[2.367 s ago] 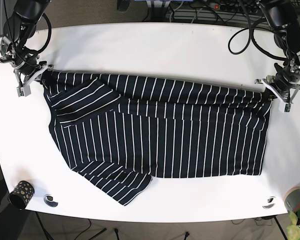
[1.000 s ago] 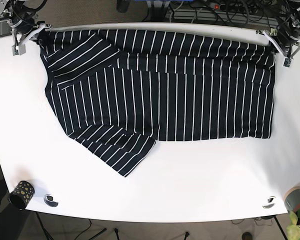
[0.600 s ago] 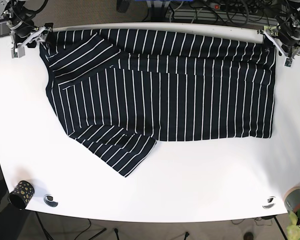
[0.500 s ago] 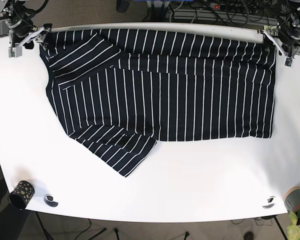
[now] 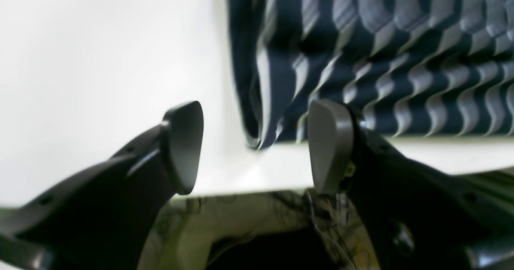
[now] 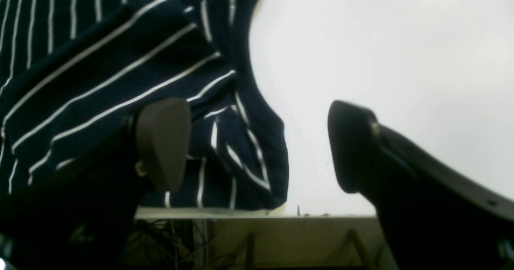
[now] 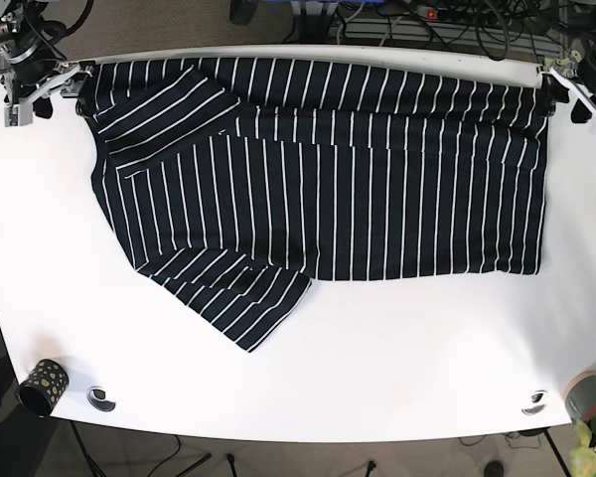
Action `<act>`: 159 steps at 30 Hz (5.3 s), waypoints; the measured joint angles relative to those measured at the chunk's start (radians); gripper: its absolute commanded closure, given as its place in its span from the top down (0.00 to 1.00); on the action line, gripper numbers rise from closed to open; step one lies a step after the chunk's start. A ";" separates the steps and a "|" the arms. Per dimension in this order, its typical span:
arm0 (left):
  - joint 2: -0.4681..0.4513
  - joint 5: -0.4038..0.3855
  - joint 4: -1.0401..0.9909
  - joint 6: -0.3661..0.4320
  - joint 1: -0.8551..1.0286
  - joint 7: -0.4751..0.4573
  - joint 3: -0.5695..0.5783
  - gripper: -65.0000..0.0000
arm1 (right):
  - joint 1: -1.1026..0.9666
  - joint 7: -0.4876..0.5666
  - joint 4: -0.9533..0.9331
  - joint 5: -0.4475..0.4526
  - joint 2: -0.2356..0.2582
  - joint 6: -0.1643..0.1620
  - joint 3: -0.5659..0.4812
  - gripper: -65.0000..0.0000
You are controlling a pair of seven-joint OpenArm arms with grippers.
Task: Fold the T-shirt properly
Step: 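Release the edge and move both grippers to the shirt's middle, then pinch the shirt's middle with both grippers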
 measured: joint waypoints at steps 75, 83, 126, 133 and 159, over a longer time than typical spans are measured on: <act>0.033 0.262 -0.317 0.236 -0.590 -0.193 0.349 0.59 | 0.809 -0.022 -0.605 -0.312 0.117 -0.006 -0.336 0.77; 0.033 0.346 -0.344 0.240 -0.634 -0.232 0.366 0.59 | 0.924 0.181 -0.854 -0.372 0.118 0.006 -0.441 0.77; -0.080 0.354 -0.891 0.349 -0.912 -0.285 0.432 0.86 | 0.962 0.336 -1.022 -0.389 0.081 -0.005 -0.608 0.07; -0.090 0.344 -1.024 0.348 -0.939 -0.370 0.494 0.86 | 0.962 0.336 -1.022 -0.389 0.080 -0.005 -0.603 0.07; -0.094 0.348 -1.071 0.348 -0.956 -0.460 0.544 0.00 | 0.960 0.299 -0.903 -0.393 0.081 -0.004 -0.603 0.07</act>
